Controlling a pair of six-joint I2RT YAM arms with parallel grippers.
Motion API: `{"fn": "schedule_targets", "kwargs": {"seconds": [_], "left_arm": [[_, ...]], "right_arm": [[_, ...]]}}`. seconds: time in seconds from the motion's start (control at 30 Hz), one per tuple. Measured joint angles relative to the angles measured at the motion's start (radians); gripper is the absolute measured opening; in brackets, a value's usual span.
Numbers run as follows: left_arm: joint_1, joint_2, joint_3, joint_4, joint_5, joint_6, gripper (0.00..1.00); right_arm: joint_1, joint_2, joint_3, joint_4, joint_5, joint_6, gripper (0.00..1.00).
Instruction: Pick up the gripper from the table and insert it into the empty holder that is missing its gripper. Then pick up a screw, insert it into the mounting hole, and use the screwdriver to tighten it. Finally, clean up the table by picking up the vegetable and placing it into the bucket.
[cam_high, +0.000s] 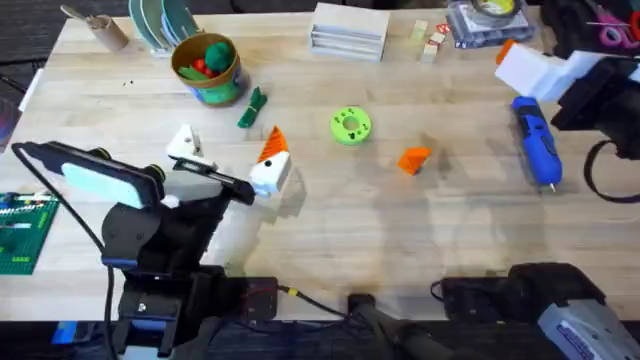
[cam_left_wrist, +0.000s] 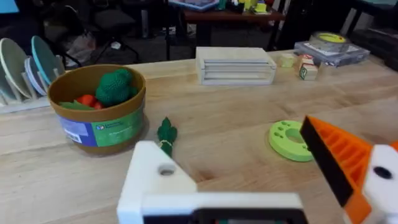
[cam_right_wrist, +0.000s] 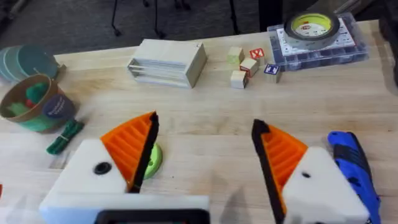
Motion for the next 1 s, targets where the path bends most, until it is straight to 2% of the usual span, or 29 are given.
{"fn": "schedule_targets", "kwargs": {"seconds": [0.33, 0.43, 0.53, 0.8, 1.0], "left_arm": [[0.000, 0.000, 0.000, 0.000, 0.002, 0.000, 0.993], [0.000, 0.000, 0.000, 0.001, 0.036, 0.000, 0.993], [0.000, 0.000, 0.000, 0.005, 0.131, 0.000, 0.993], [0.000, 0.000, -0.002, 0.000, 0.538, 0.000, 0.993], [0.000, 0.000, -0.003, -0.002, 0.756, 0.000, 0.993]], "right_arm": [[0.000, 0.000, 0.000, 0.000, 0.000, 0.000, 0.952], [0.000, 0.000, 0.000, 0.000, 0.000, 0.000, 0.952], [0.000, 0.000, 0.000, 0.000, 0.000, 0.000, 0.952], [0.000, 0.000, 0.000, 0.000, 0.000, 0.000, 0.950], [0.000, 0.000, 0.000, -0.007, -0.003, 0.003, 0.952]]}}
